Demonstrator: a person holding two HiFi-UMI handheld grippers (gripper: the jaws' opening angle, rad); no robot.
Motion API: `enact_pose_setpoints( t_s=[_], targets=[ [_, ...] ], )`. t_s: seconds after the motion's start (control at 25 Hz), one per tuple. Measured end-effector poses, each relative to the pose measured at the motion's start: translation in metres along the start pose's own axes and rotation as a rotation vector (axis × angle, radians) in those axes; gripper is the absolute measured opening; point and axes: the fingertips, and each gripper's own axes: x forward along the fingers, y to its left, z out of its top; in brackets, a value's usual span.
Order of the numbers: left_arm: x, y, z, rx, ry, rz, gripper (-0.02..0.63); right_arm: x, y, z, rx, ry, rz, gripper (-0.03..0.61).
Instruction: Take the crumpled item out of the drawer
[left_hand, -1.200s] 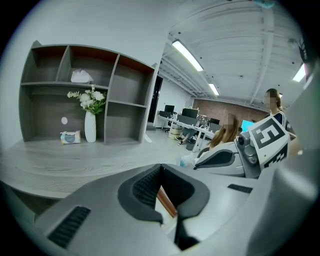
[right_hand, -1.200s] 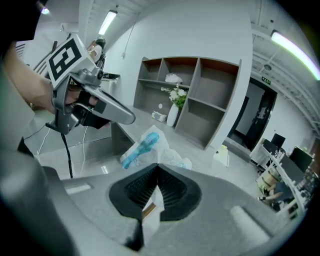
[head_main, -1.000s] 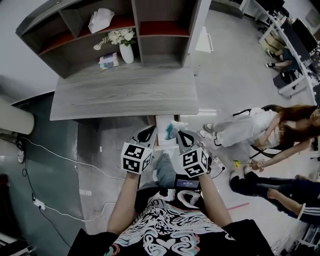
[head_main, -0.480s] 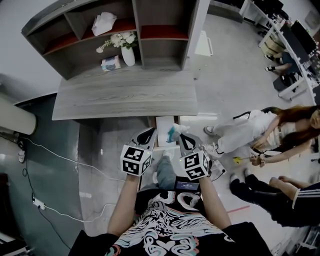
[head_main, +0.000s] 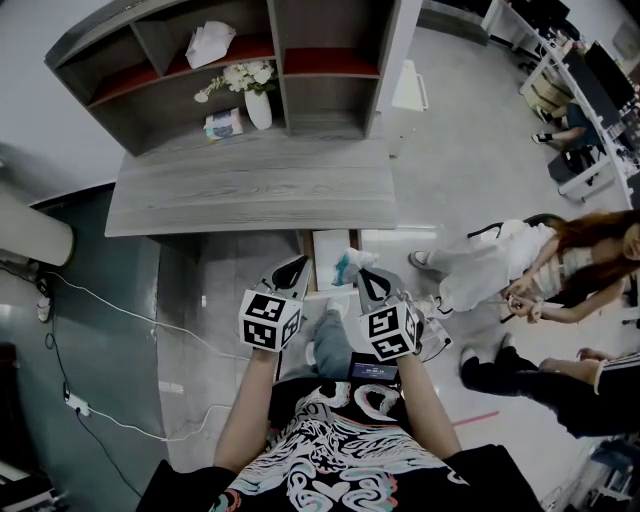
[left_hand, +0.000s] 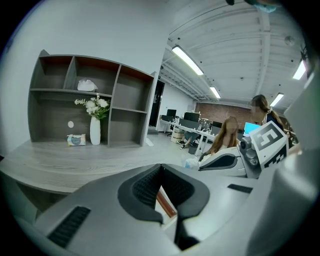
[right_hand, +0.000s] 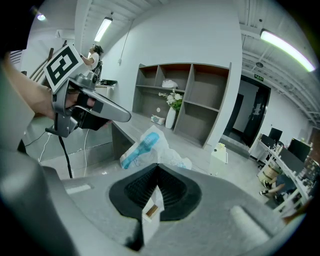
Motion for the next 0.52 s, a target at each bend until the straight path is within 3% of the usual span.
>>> enact_pose_setpoints(
  t_s=[0.52],
  targets=[
    [0.003, 0.012, -0.005, -0.023, 0.008, 0.005, -0.001, 0.006, 0.000, -0.002, -0.016, -0.001, -0.028, 0.008]
  ],
)
